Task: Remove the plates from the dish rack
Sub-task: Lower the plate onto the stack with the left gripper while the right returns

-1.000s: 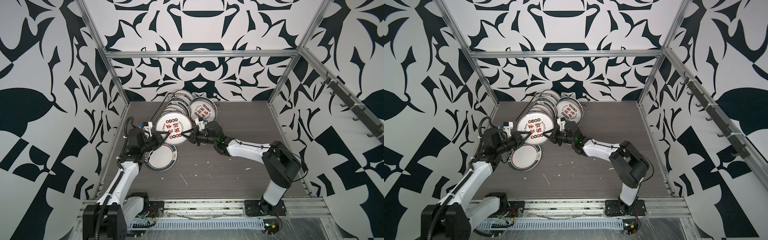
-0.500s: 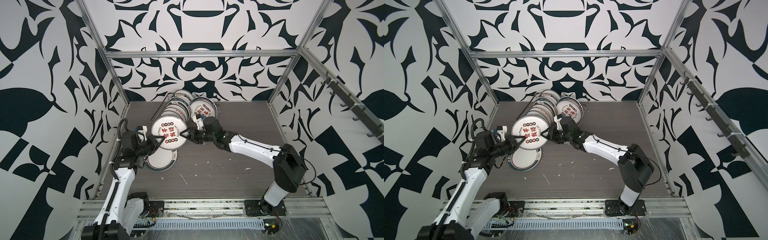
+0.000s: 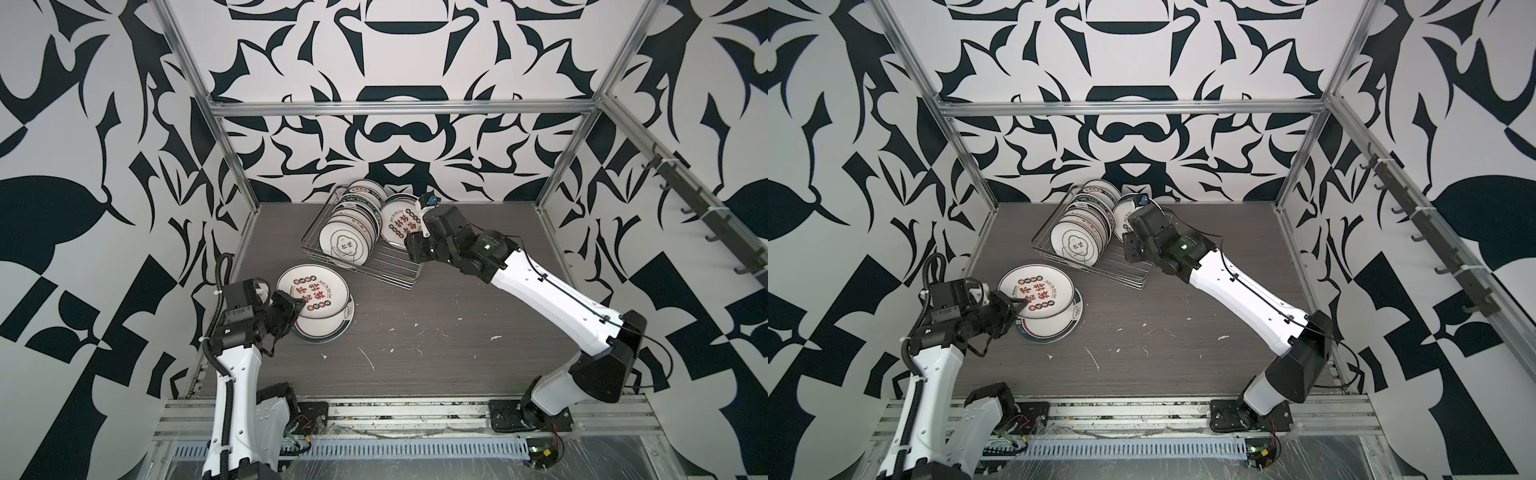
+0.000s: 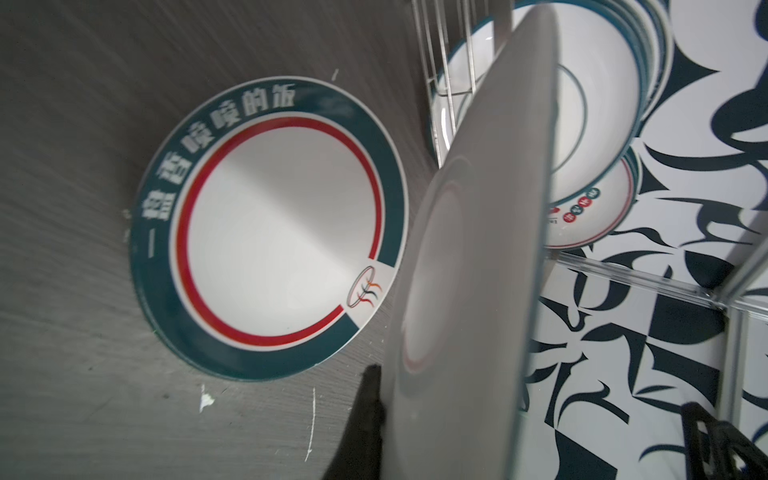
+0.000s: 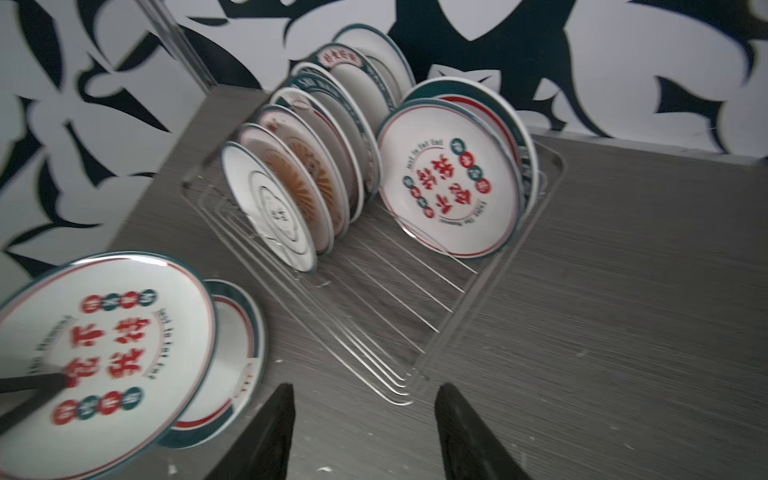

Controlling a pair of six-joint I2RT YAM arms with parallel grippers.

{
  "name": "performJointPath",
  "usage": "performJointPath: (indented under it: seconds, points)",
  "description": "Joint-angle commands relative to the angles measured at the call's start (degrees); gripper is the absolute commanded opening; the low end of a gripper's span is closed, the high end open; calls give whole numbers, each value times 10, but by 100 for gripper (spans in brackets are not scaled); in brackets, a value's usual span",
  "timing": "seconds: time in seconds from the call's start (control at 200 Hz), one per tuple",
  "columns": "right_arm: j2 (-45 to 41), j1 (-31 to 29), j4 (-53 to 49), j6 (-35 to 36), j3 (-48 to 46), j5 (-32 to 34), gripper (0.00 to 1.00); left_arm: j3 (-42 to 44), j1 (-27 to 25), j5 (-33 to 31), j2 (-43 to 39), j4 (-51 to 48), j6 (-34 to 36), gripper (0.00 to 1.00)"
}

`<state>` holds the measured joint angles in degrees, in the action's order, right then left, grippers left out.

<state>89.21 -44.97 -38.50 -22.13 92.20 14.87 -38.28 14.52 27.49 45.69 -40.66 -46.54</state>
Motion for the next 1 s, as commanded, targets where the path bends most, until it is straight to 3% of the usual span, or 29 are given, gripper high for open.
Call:
performJointPath:
  seconds: [0.0, 0.65, 0.995]
  points:
    - [-1, 2, -51, 60, 27, 82, 60, 13, 3, -31, -3, -45, 8, 0]
    - [12, 14, -41, 83, 9, 63, 62, 67, 4, -55, 13, -24, -21, 2]
    - [22, 19, -31, 84, 1, 45, 62, 74, 4, -65, 28, -22, -17, 18]
